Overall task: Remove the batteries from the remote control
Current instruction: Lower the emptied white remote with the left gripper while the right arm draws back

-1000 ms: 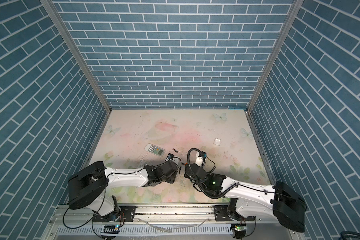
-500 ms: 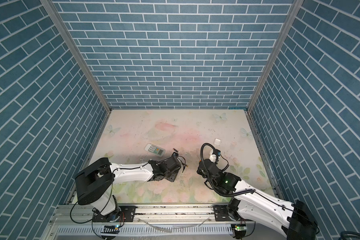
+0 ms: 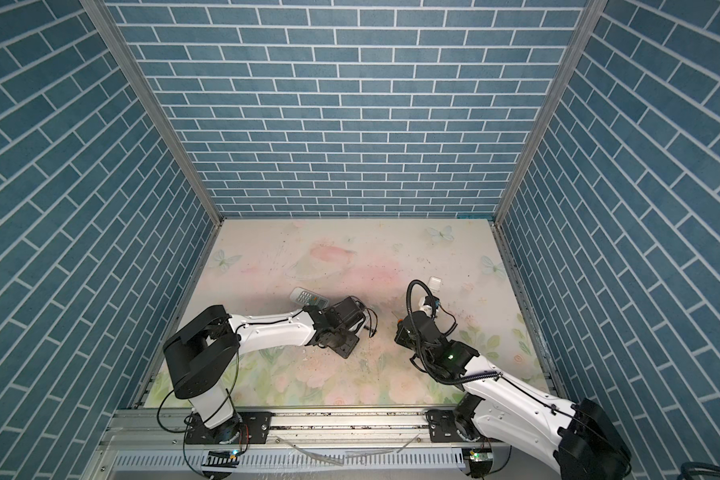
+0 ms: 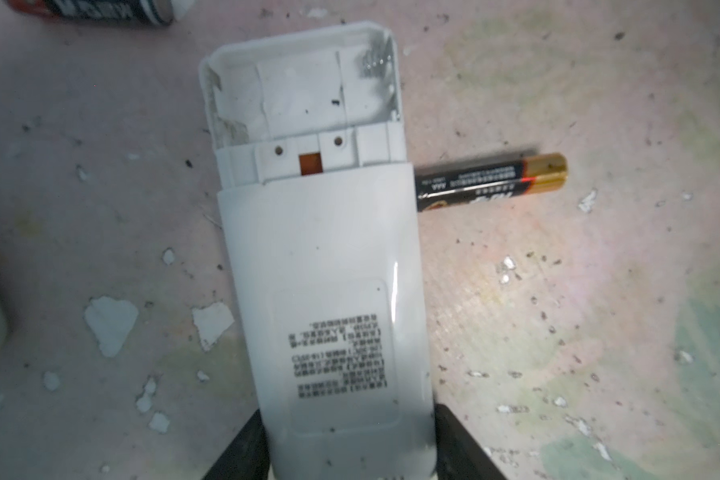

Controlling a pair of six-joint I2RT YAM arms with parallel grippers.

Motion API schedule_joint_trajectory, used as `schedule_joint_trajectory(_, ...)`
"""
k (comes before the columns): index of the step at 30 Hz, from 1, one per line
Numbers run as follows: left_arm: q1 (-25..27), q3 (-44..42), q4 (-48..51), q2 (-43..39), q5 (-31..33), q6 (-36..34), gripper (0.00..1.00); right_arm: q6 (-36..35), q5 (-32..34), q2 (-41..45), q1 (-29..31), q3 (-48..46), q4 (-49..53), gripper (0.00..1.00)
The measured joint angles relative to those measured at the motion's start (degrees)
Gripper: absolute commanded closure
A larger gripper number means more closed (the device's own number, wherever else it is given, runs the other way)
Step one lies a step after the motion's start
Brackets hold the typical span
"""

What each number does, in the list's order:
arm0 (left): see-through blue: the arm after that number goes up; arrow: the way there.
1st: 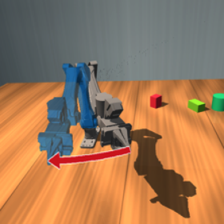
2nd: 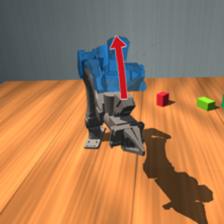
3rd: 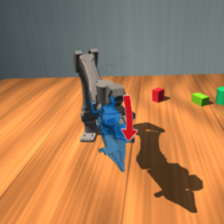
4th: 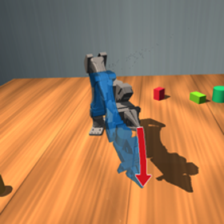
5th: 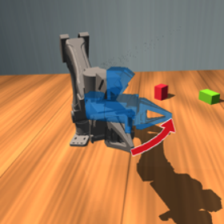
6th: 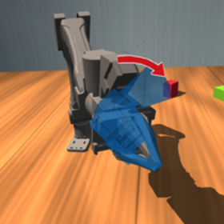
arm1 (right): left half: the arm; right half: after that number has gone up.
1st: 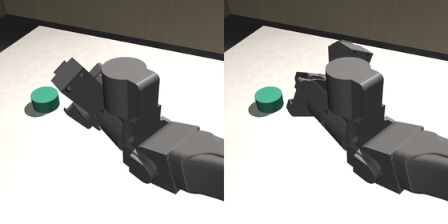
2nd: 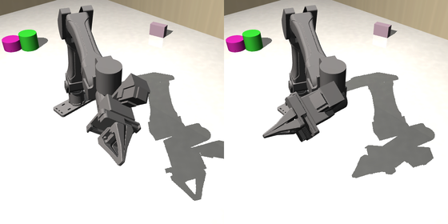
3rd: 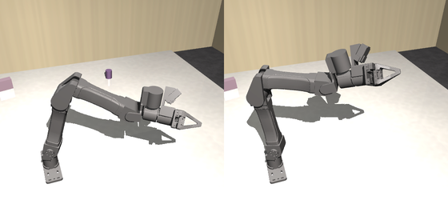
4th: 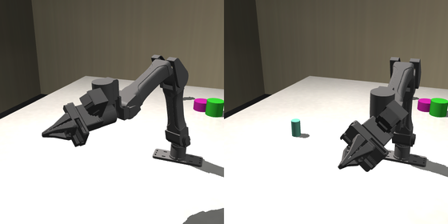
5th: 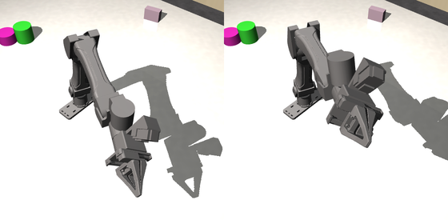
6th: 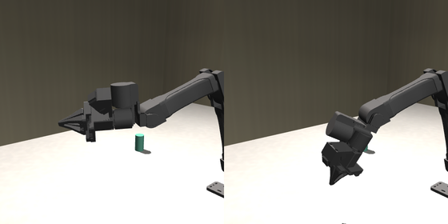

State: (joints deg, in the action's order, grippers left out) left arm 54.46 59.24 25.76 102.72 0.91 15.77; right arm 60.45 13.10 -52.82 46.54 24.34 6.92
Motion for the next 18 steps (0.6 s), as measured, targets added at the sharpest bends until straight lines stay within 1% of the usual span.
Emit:
schedule_joint_trajectory(7, -1.7, 8.0, 2.3, 5.6, -1.2, -4.5, 0.4, -0.9, -2.2, -1.3, -2.1, 0.0, -2.4, 1.0)
schedule_joint_trajectory(12, -2.3, 11.7, 2.4, 8.2, -1.4, -5.3, 0.39, -0.9, -2.9, -1.6, -4.0, -0.2, -3.5, 1.0)
schedule_joint_trajectory(18, -3.3, 14.6, 1.9, 10.2, -1.0, -5.3, 0.34, -1.0, -4.2, -5.3, -6.5, -0.5, -5.7, 1.0)
